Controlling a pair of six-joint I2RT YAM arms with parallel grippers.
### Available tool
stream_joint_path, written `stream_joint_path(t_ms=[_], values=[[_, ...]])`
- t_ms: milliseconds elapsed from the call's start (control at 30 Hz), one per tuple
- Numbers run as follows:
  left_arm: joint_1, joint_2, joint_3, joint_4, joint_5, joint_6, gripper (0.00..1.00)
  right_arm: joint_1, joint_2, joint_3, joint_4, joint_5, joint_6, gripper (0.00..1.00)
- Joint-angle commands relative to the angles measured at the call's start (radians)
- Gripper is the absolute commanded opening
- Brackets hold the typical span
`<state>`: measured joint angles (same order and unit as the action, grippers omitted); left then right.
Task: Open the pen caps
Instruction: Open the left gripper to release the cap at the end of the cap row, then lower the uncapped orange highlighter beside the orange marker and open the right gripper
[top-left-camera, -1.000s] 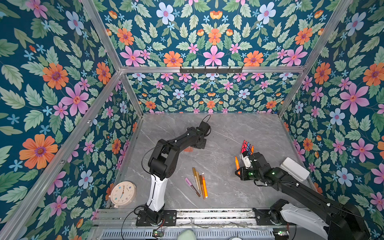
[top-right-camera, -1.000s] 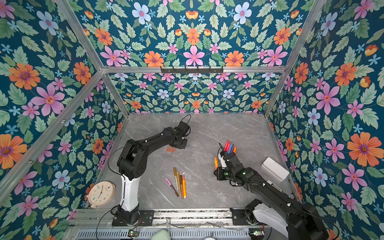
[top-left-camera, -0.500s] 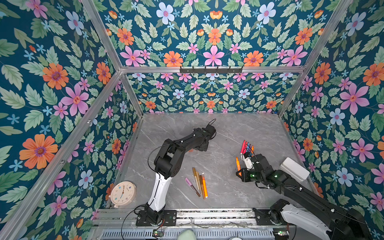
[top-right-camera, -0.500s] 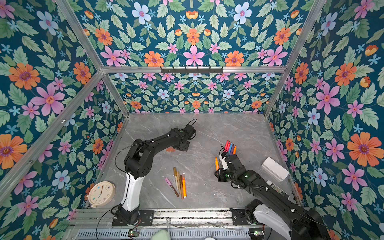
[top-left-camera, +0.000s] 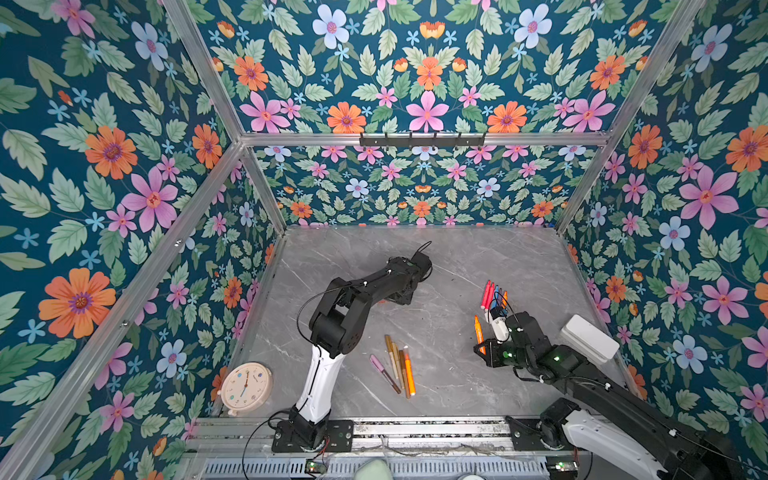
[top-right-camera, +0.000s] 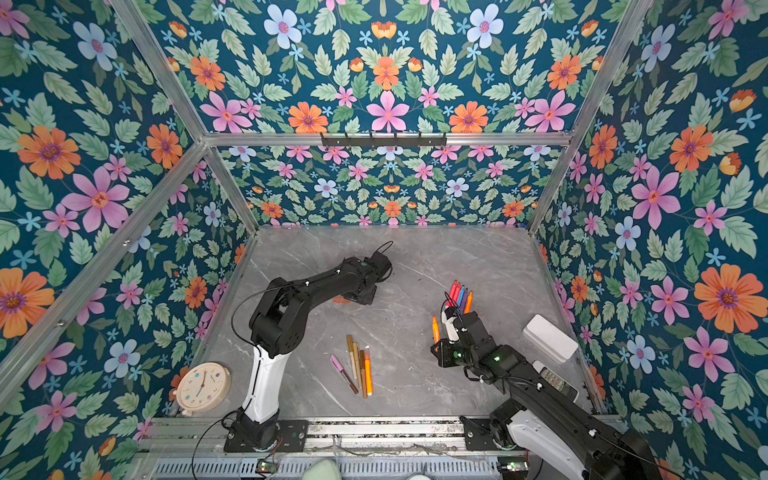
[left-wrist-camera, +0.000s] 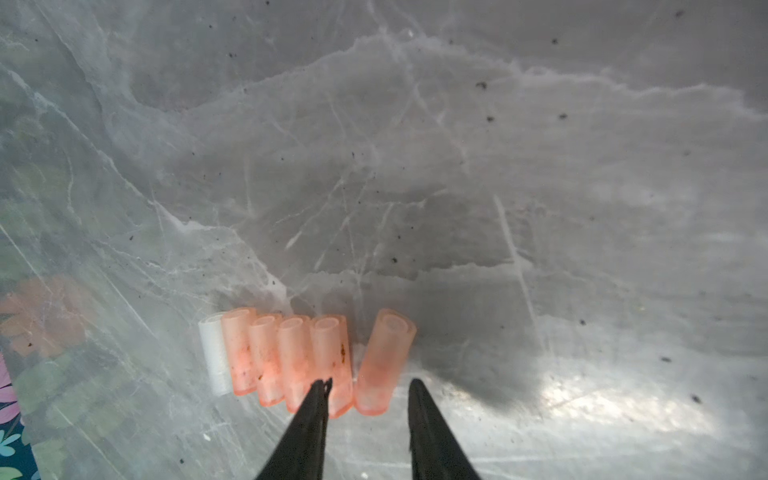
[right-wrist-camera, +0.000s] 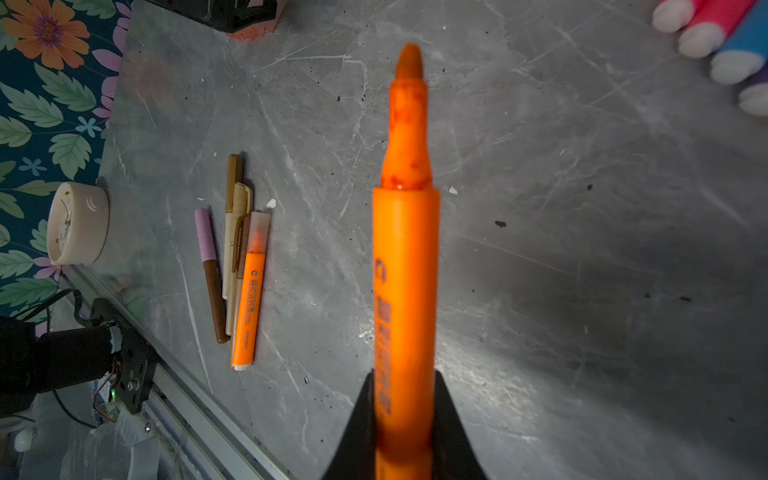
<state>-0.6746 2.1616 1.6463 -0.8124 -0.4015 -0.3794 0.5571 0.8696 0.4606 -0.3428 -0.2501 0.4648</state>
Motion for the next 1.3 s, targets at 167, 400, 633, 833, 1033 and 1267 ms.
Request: stream_joint_path(t_ms=[167, 400, 633, 833, 1033, 1267], values=[[0.000, -0.069, -0.004, 0.051, 0.029, 0.022, 0.34, -0.024, -0.010, 0.048, -0.061, 0.069, 0.003, 0.00], [0.001, -0.157, -0.118, 0.255, 0.243, 0.062, 0.30, -0.367, 0.049, 0.129, -0.092, -0.122, 0.022, 0.00], [0.079, -0.123, -0.219, 0.429, 0.450, 0.036, 0.24, -0.631, 0.146, 0.192, -0.080, -0.135, 0.057, 0.00], [0.096, -0.091, -0.201, 0.438, 0.439, 0.043, 0.26, -0.697, 0.343, 0.262, -0.041, -0.128, 0.036, 0.00], [0.103, -0.066, -0.189, 0.393, 0.403, 0.059, 0.27, -0.696, 0.543, 0.334, -0.002, -0.108, -0.010, 0.00], [0.103, -0.060, -0.190, 0.350, 0.328, 0.056, 0.28, -0.696, 0.640, 0.361, 0.018, -0.108, -0.006, 0.00]])
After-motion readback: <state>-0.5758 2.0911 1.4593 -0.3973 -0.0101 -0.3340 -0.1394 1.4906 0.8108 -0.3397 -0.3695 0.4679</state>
